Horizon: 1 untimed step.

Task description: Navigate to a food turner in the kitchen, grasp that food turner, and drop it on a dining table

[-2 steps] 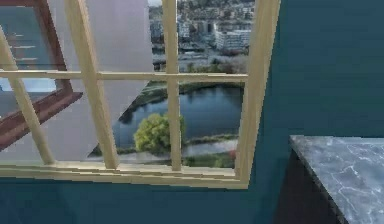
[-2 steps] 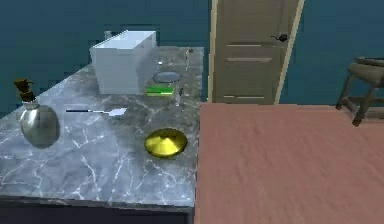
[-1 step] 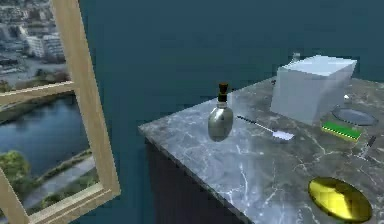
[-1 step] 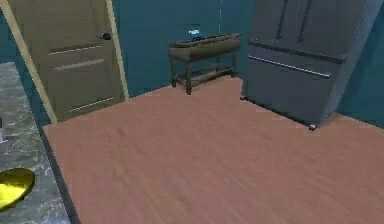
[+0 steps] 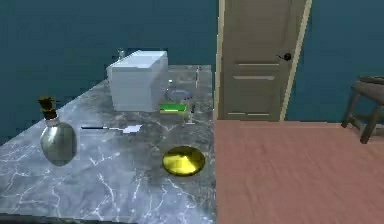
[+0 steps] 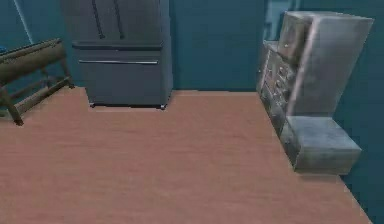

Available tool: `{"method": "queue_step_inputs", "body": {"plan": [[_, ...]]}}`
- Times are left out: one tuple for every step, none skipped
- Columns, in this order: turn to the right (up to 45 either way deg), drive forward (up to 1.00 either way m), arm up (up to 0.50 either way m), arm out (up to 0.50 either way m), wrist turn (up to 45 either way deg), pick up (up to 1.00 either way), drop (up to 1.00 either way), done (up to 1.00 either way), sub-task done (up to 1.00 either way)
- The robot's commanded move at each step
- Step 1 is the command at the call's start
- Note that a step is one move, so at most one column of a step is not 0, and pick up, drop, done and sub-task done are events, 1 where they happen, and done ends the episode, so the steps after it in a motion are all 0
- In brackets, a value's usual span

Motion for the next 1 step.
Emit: {"method": "queue_step_inputs", "body": {"plan": [[45.0,0.00,0.00,0.00,0.0,0.00,0.00,0.00,0.00]]}}
